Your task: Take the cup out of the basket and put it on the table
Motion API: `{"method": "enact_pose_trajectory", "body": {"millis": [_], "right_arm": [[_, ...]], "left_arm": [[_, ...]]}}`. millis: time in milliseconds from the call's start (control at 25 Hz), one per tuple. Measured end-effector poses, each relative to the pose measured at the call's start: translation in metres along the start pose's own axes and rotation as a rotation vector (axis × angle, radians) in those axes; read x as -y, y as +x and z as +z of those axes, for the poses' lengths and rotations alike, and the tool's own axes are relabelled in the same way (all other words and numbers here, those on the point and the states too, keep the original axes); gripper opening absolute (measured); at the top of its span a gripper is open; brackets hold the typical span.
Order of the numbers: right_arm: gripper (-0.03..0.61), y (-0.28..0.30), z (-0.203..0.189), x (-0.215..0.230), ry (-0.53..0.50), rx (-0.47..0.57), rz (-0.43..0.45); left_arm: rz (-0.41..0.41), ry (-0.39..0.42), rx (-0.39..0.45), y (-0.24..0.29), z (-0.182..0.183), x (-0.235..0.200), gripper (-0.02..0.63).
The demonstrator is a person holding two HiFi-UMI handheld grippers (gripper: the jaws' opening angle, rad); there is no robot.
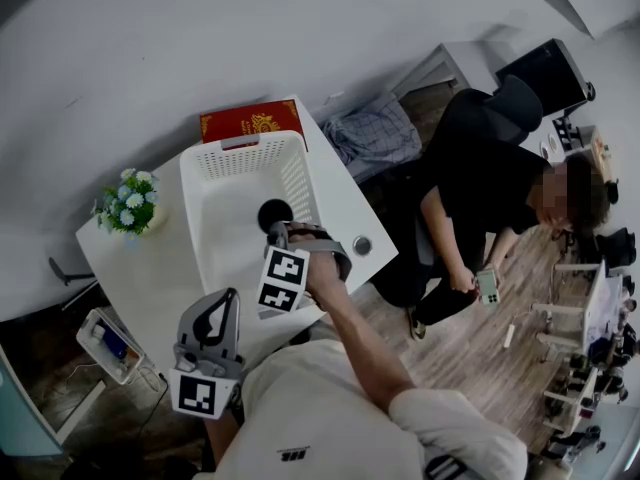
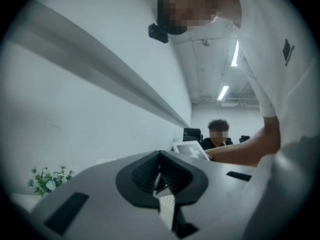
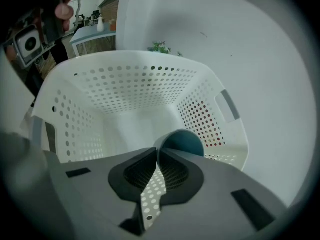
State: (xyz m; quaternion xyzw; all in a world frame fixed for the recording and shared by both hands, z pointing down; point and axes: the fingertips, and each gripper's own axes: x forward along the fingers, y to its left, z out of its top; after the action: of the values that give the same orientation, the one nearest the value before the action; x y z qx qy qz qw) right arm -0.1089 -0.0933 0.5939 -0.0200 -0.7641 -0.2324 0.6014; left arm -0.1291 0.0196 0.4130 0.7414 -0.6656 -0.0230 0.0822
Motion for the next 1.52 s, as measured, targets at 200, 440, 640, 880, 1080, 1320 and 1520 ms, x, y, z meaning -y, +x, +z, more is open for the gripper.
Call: {"method": "enact_pose_trajectory", "body": {"millis": [200,440,640,880,1080,1320,1520], "right_arm": [[0.034,-0.022,0.001,-0.003,-0.005,0.021,-0.015],[0.034,-0.049,0.0,-0.006,-0.002,0.042,-0.038],[0.034,-0.07,-0.003,-0.008,0.006,0.051,-0.05],[0.032,-0.089,-0.009,-0.012,0.029,0.059,-0.069],[0.034,-0.106,-0.012,-0.013,0.048,0.071,-0.084],[0.032,-0.124,-0.013,-0.009,0.071,0.086,-0.107],[0.032,-0.139,-0.016,-0.006,0.086,0.105,-0.122]], "left_arm": [[-0.004,0.009,0.001,-0.006,0.001,0.007,0.009],[-0.016,0.021,0.004,-0.014,0.002,0.017,0.009],[-0.038,0.037,0.024,-0.018,0.007,0.025,0.009],[-0.071,0.048,0.033,-0.021,0.009,0.035,0.009],[-0.095,0.054,0.028,-0.023,0.009,0.042,0.009],[-0.123,0.059,0.026,-0.02,0.009,0.044,0.009],[-0.142,0.064,0.027,-0.016,0.008,0.047,0.009]]}}
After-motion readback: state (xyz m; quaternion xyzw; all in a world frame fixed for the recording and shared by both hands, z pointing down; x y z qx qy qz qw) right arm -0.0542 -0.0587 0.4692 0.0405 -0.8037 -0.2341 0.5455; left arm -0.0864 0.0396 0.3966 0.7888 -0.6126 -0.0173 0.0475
